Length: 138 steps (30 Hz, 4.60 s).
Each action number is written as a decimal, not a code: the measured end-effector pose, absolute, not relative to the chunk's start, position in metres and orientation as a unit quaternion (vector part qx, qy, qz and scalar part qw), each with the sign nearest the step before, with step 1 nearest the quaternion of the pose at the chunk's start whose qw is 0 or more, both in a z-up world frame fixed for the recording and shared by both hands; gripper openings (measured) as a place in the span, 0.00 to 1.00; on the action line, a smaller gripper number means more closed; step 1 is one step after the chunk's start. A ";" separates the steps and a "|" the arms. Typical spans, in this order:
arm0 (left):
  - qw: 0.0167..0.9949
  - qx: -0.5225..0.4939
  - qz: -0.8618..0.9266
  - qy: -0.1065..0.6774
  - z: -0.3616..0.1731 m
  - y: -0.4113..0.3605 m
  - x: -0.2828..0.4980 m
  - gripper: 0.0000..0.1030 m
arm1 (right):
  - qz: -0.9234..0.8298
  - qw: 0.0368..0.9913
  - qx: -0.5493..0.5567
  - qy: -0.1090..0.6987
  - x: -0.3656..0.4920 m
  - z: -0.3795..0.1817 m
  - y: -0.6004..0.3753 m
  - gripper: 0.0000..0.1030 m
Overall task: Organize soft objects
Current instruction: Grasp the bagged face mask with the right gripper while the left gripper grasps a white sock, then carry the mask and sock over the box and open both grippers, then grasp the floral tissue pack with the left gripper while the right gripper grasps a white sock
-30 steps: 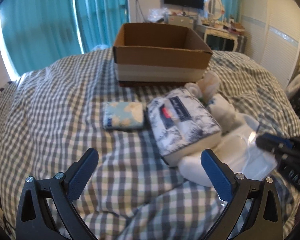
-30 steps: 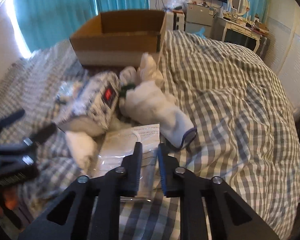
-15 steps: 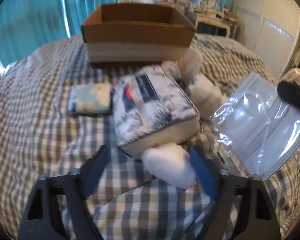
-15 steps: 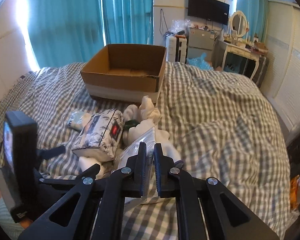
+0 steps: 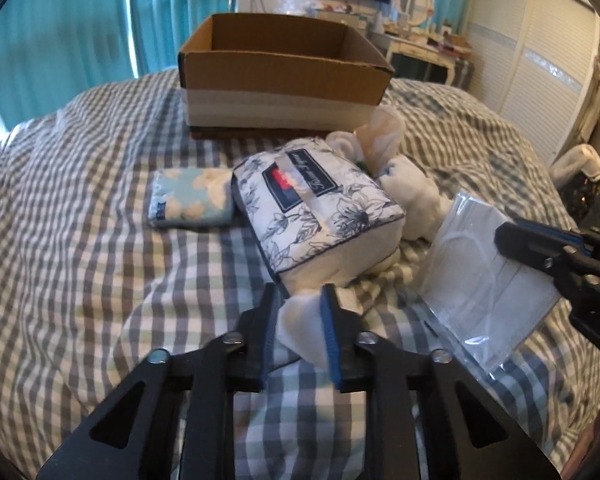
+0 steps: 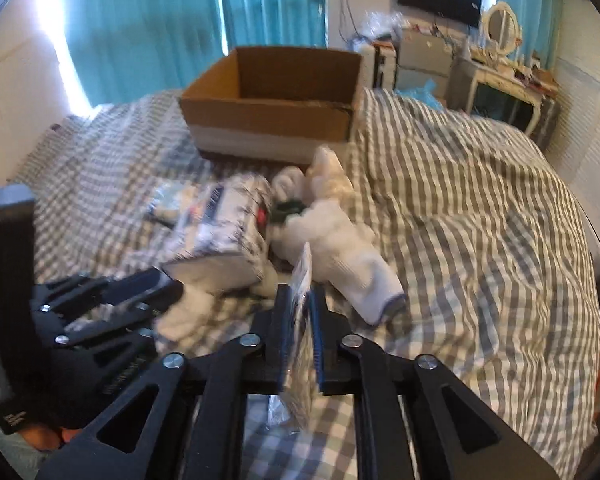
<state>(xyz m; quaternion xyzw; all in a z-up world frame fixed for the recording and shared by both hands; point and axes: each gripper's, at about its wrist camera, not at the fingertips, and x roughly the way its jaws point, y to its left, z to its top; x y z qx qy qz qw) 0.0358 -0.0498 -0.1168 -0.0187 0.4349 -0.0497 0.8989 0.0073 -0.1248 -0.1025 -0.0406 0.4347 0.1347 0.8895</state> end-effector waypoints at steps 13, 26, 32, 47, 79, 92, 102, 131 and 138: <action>0.890 -0.052 -0.065 0.448 -0.122 -0.049 0.031 0.63 | 0.140 0.897 -0.063 0.415 -0.003 -0.083 -0.122 0.05; 0.883 -0.068 -0.090 0.456 -0.132 -0.063 0.035 0.28 | 0.137 0.900 -0.074 0.408 0.000 -0.078 -0.123 0.05; 0.891 -0.071 -0.097 0.437 -0.090 -0.058 0.038 0.23 | 0.153 0.910 -0.047 0.383 0.017 -0.048 -0.124 0.05; 0.944 -0.045 -0.079 0.318 0.084 -0.019 0.131 0.24 | 0.194 0.940 -0.072 0.272 0.128 0.092 -0.090 0.05; 0.939 0.007 0.010 0.343 0.034 -0.010 0.191 0.84 | 0.185 0.942 -0.059 0.275 0.198 0.065 -0.144 0.78; 0.963 0.003 0.043 0.266 0.125 -0.001 0.048 0.95 | 0.228 0.935 -0.128 0.238 0.063 0.131 -0.146 1.00; 0.944 0.006 0.072 0.322 0.063 -0.005 0.030 0.95 | 0.246 0.906 -0.147 0.311 0.063 0.032 -0.140 1.00; 0.884 -0.072 0.066 0.458 -0.095 -0.020 0.107 0.95 | 0.302 0.833 -0.188 0.425 0.118 -0.138 -0.138 0.44; 0.863 -0.110 0.042 0.490 -0.119 -0.019 0.120 0.95 | 0.289 0.853 -0.162 0.403 0.126 -0.106 -0.160 0.44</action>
